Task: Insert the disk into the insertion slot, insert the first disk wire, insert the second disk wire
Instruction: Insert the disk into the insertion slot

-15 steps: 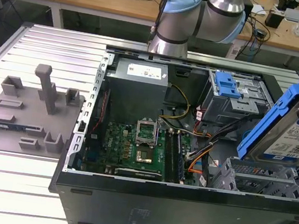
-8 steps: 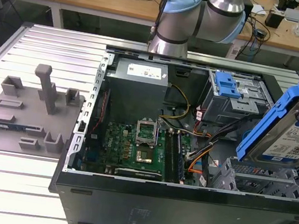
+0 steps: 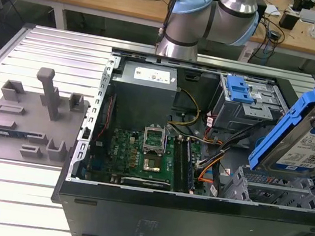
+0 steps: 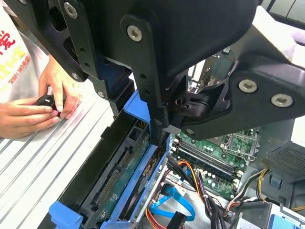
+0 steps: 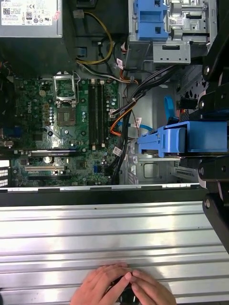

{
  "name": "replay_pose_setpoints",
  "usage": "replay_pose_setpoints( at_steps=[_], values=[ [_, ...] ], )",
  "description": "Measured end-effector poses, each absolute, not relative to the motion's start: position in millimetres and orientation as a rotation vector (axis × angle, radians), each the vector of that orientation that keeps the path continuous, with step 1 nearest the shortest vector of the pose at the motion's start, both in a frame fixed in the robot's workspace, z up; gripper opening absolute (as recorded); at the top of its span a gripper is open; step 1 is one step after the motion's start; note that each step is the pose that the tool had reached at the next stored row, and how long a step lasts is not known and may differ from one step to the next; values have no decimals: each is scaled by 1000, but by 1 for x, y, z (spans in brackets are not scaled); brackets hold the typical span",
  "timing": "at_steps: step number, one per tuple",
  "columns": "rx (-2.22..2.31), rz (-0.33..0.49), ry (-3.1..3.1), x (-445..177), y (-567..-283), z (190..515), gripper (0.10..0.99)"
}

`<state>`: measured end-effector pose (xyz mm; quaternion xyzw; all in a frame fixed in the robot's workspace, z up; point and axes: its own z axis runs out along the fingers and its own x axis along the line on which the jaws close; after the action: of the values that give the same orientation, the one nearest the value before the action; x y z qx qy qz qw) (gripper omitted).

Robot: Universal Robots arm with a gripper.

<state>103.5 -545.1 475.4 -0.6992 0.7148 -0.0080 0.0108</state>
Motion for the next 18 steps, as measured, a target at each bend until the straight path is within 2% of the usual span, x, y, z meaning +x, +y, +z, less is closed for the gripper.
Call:
replay_pose_setpoints(
  at_steps=[18],
  values=[
    [-2182,-25,2230,104,-545,470,369]
  ],
)
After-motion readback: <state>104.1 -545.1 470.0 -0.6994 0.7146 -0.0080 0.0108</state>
